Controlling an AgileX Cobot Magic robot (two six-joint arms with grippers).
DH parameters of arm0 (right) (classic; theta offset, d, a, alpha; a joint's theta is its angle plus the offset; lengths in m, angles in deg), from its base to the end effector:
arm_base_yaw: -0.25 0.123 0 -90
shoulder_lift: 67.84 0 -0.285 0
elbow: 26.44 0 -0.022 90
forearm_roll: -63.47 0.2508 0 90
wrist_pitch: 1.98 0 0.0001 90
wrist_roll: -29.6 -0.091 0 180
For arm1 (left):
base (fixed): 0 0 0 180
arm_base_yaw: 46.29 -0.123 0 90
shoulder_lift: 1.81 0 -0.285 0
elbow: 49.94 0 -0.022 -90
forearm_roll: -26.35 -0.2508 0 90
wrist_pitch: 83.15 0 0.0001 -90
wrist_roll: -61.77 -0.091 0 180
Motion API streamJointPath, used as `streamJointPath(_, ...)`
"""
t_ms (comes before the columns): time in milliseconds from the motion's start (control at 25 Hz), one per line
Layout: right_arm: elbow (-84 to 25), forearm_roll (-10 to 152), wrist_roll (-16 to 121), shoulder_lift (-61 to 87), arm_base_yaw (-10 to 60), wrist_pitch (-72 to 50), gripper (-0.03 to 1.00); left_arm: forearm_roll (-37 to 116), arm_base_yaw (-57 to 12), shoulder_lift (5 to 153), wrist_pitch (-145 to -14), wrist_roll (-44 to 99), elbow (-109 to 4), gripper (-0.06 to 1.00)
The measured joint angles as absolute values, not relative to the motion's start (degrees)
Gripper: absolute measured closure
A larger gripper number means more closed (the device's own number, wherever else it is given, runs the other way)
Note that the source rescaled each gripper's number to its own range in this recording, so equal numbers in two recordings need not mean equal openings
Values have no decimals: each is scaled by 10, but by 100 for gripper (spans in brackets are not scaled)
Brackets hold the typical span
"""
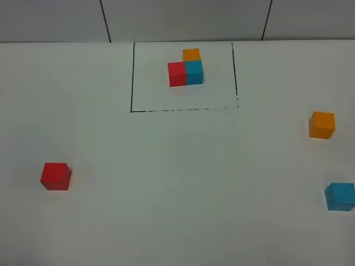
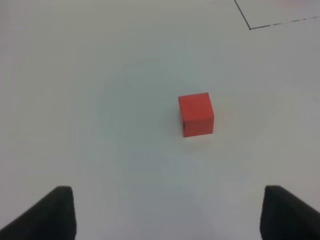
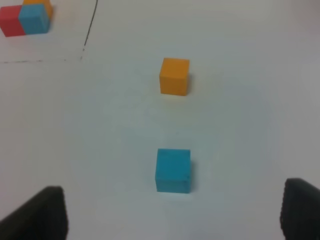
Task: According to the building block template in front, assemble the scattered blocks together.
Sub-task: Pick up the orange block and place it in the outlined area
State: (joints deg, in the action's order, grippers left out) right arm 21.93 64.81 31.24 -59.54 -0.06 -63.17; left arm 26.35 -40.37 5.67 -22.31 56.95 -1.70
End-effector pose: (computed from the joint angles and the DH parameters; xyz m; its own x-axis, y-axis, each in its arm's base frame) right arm -0.0042 0.0019 0.2777 -0.4669 -0.0148 -0.8842 -0.0208 0.9998 -0.0058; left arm -0.0063 0.0007 0.2788 -0.4345 0.1295 -0.8913 0.1401 0.9873 0.0752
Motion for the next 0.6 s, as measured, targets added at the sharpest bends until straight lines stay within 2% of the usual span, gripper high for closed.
streamJointPath(600,219,648,312,-595,-1,-631,24,264,-404,57,-223,570,-17,24)
